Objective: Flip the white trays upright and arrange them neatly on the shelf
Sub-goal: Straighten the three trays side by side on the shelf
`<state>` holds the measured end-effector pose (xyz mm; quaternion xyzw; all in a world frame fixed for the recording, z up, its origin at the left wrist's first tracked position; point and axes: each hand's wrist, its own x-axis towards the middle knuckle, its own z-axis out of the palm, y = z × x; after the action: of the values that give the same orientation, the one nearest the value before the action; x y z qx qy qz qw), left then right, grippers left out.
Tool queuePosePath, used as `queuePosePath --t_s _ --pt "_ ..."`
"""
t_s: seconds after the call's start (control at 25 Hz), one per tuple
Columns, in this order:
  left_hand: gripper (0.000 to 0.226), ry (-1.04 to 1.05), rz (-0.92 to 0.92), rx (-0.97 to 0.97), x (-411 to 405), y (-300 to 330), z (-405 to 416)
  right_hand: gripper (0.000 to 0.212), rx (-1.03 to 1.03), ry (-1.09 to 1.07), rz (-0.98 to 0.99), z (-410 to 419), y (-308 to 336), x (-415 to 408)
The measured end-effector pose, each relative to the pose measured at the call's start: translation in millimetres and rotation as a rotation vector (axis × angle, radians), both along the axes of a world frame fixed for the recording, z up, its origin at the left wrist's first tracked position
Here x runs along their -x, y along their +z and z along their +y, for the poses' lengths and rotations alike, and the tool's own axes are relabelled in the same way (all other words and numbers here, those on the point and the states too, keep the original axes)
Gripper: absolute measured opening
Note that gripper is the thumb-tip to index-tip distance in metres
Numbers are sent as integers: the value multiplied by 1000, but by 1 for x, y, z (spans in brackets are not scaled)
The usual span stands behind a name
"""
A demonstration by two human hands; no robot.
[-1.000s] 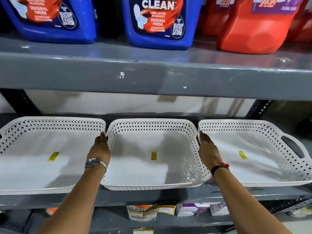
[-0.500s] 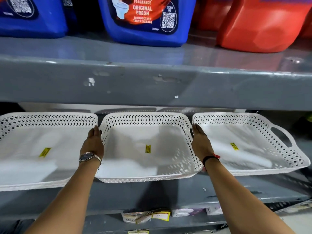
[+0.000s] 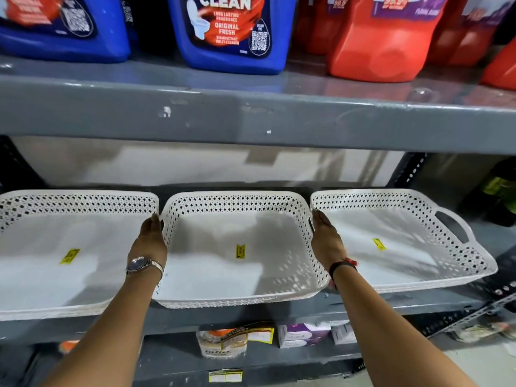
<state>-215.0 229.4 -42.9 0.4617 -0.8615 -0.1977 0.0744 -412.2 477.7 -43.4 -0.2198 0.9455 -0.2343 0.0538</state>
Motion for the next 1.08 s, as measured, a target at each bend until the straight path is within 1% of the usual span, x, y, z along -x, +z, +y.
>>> queuePosePath --t_s 0.2,0.44,0.64,1.08 --pt "61 -17 -10 14 -9 0 5 64 18 -2 0 6 -1 -8" --pt "63 -3 -20 38 -13 3 11 68 20 3 -5 10 1 -13" --pt "63 -14 -22 50 -14 2 11 65 15 6 -6 9 1 -13" --pt "63 -12 -29 42 -14 2 10 68 31 1 -12 10 1 -13"
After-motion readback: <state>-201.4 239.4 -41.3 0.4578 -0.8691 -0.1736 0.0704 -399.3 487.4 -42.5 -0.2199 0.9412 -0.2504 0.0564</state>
